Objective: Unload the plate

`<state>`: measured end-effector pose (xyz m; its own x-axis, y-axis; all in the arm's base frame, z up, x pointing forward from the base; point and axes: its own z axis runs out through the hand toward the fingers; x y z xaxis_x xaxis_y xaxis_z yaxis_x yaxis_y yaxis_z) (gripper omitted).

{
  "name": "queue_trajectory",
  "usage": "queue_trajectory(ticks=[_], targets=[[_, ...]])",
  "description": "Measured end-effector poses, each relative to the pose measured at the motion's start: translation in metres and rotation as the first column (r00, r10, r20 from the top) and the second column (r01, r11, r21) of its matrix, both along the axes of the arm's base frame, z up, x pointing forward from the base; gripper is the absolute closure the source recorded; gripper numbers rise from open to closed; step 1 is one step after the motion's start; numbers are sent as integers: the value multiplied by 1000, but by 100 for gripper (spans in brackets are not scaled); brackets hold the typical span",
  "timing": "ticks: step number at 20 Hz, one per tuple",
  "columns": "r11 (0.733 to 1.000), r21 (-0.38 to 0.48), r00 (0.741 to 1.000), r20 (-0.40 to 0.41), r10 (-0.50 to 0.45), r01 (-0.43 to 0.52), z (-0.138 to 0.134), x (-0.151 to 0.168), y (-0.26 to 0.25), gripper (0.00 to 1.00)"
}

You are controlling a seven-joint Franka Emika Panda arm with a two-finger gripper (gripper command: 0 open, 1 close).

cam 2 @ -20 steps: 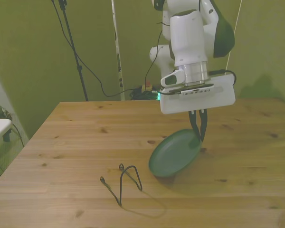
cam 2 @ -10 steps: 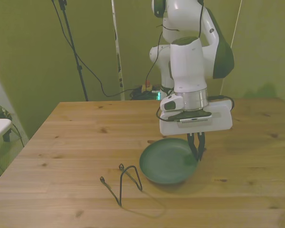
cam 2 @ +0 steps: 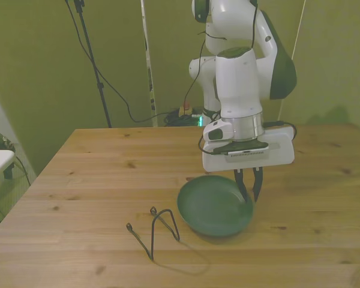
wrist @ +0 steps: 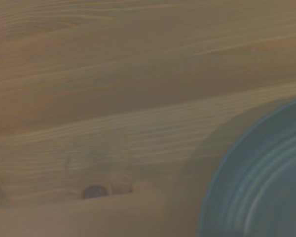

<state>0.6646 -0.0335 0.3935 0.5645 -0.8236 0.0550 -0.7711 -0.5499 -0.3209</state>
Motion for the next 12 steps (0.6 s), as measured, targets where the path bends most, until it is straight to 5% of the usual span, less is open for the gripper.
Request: queue_trajectory(ticks=[5, 12], targets=[[1000, 13, 1000, 18, 17, -17, 54, -12, 3, 0], [999, 1, 998, -48, 49, -49, 159, -75, -4, 0]])
